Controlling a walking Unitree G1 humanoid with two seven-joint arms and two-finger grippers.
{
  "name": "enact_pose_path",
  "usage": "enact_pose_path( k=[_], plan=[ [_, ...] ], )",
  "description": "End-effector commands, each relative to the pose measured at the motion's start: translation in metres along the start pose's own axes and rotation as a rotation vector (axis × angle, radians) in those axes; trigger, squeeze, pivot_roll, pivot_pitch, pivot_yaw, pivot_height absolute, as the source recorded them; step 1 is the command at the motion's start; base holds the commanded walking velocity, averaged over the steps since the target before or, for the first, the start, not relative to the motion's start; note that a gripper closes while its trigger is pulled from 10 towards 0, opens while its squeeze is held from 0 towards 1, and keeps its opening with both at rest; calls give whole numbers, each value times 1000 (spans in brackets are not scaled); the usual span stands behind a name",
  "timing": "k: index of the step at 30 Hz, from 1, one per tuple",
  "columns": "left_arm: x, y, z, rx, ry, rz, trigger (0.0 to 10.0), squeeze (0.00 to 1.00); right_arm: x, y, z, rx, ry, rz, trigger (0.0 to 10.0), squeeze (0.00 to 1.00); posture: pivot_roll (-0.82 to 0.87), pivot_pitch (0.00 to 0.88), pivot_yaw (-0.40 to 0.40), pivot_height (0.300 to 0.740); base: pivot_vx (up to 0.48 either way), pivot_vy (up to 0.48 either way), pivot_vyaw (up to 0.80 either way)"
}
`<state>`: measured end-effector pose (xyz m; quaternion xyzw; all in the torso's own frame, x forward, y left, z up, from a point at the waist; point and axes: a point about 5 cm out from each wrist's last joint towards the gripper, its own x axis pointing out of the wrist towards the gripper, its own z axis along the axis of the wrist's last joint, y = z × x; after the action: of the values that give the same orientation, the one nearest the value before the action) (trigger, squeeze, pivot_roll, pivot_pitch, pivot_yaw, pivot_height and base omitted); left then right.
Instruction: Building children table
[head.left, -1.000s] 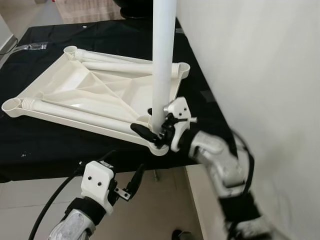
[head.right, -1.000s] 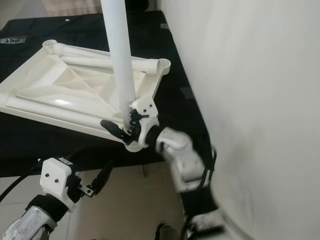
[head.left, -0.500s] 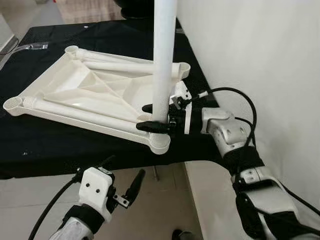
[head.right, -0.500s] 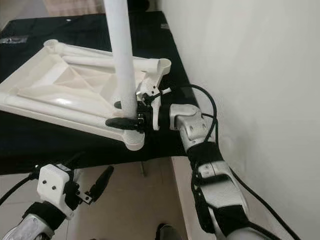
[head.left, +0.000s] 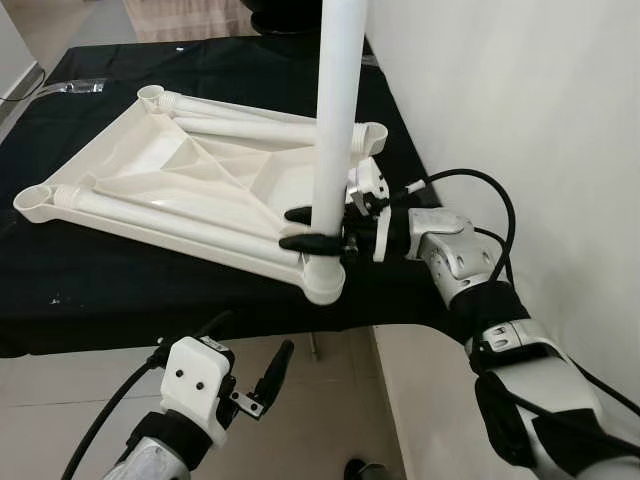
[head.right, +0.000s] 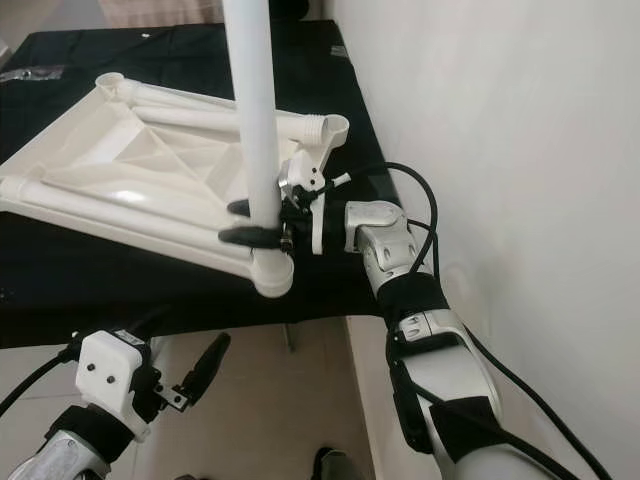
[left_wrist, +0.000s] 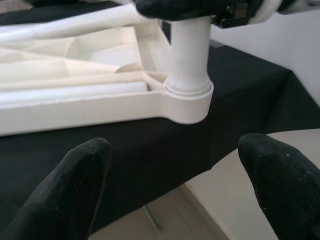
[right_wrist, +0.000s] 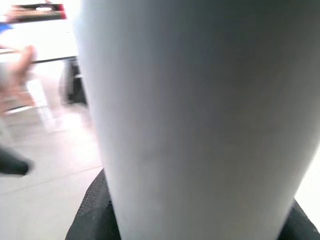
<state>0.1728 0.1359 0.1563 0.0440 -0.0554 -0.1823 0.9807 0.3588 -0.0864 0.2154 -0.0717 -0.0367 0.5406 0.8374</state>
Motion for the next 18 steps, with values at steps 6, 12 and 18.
enact_pose_path(
  k=[6,12,18],
  plan=[
    [4,5,-1,-1,-2,12,10000,0,-30,65,-47,76,192,-851,0,0,18,208,-56,740,0,0,0],
    [10,8,-5,11,-4,7,10000,0,18,48,-37,133,99,-778,3647,0,11,161,-34,740,0,0,0],
    [13,9,-5,24,-14,25,10000,0,22,41,-28,184,13,-598,10000,1000,17,159,-43,740,0,0,0]
  ],
)
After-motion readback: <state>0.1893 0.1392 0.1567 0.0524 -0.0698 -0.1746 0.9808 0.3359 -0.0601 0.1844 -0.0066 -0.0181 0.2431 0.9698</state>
